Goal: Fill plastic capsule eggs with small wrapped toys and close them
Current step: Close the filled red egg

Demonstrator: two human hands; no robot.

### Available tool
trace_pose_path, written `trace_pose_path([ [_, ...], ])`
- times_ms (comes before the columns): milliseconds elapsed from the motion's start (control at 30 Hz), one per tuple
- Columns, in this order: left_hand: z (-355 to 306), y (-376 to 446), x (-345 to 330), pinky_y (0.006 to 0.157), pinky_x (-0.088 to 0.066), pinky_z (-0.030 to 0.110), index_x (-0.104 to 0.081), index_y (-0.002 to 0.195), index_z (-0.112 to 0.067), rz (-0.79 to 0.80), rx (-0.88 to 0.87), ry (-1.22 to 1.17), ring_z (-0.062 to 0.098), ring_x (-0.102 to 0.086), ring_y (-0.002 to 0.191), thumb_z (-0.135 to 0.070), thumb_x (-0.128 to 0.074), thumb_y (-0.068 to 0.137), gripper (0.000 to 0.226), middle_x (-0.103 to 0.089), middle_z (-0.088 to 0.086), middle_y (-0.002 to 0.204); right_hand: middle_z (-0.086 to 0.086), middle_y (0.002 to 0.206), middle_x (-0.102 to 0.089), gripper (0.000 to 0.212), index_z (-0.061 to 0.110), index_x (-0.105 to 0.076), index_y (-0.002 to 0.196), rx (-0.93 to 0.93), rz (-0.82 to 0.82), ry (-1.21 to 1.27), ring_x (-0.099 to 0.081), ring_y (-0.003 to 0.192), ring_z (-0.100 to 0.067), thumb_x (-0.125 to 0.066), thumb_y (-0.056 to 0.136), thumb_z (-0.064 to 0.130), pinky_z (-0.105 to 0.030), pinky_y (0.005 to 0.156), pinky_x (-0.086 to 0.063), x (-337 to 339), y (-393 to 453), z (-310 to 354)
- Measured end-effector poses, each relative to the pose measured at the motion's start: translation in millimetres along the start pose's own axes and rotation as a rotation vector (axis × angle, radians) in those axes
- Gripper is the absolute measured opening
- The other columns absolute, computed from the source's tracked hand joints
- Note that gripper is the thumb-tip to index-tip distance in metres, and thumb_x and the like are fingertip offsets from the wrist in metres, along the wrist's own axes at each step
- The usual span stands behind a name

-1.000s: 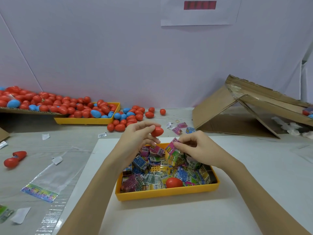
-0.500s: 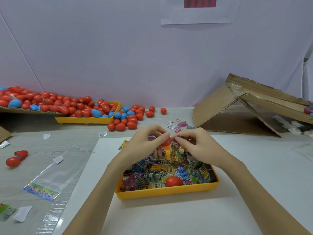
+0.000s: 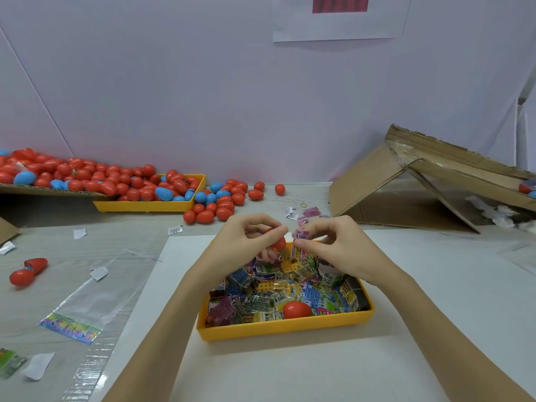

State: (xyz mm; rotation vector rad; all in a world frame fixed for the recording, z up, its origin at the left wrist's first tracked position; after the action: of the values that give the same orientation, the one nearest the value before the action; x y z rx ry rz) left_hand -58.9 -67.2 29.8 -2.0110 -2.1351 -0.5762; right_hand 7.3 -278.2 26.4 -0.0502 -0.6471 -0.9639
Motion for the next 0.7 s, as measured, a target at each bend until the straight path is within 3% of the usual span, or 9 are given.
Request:
trace_pose_path([
  [100,-3.2,-3.2,4.1,0.083,-0.06,0.023,-0.077,0.114,-0.034,0.131,0.018,-0.086,0.019,-0.076,0.092,-0.03,-0.07,0.098,0.018,-0.077,-0.003,0.107,0.004,0.073,-0.074,0.019,0.012,-0.077,0.089,-0.051,0.018,0.159,-0.062,0.054,0.002,-0.073,0.096,0.029,-0.008,0.051,-0.044,1.0,-3.1,3.4],
  [233,-8.4,-6.2,4.1,0.086,-0.057,0.021,-0.071,0.123,-0.03,0.188,0.004,-0.131,0.02,-0.075,0.096,-0.027,-0.069,0.098,0.025,-0.077,-0.004,0.112,-0.004,0.077,-0.077,0.032,0.012,-0.076,0.089,-0.092,0.053,0.197,-0.066,0.066,-0.013,-0.065,0.096,0.042,-0.025,0.062,-0.052,2.3,-3.4,7.8],
  [367,-12.0,-7.9,4.4,0.088,-0.056,0.02,-0.073,0.122,-0.026,0.202,-0.014,-0.139,0.018,-0.075,0.096,-0.028,-0.07,0.097,0.025,-0.077,-0.004,0.112,-0.002,0.073,-0.075,0.03,0.018,-0.076,0.084,-0.059,0.13,0.224,-0.057,0.056,-0.007,-0.065,0.098,0.042,-0.019,0.056,-0.048,7.7,-6.6,11.8],
  [533,-12.9,-9.1,4.2,0.101,-0.055,0.031,-0.073,0.123,-0.034,0.247,-0.035,-0.098,0.022,-0.07,0.108,-0.031,-0.064,0.101,0.024,-0.074,-0.005,0.12,-0.007,0.079,-0.076,0.025,0.02,-0.076,0.088,-0.107,0.226,0.232,-0.052,0.055,-0.017,-0.068,0.096,0.043,-0.027,0.049,-0.042,8.2,-8.3,12.2],
  [700,-17.0,-10.0,1.7,0.097,-0.057,0.031,-0.074,0.122,-0.029,0.292,-0.072,-0.098,0.019,-0.071,0.107,-0.022,-0.063,0.103,0.023,-0.074,-0.007,0.119,-0.005,0.079,-0.076,0.024,0.026,-0.076,0.083,-0.087,0.258,0.196,-0.052,0.054,-0.015,-0.07,0.093,0.047,-0.022,0.048,-0.042,7.3,-9.6,13.2],
])
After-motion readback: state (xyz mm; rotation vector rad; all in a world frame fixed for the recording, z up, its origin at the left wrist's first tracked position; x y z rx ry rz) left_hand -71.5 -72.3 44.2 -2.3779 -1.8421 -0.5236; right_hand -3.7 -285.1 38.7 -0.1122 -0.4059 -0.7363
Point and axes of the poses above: each hand's wrist, its own y-axis towards the middle knuckle, its own x-axis out of the back of the hand, z = x × y, the point moved 1 cm from there along y, towards the middle knuckle
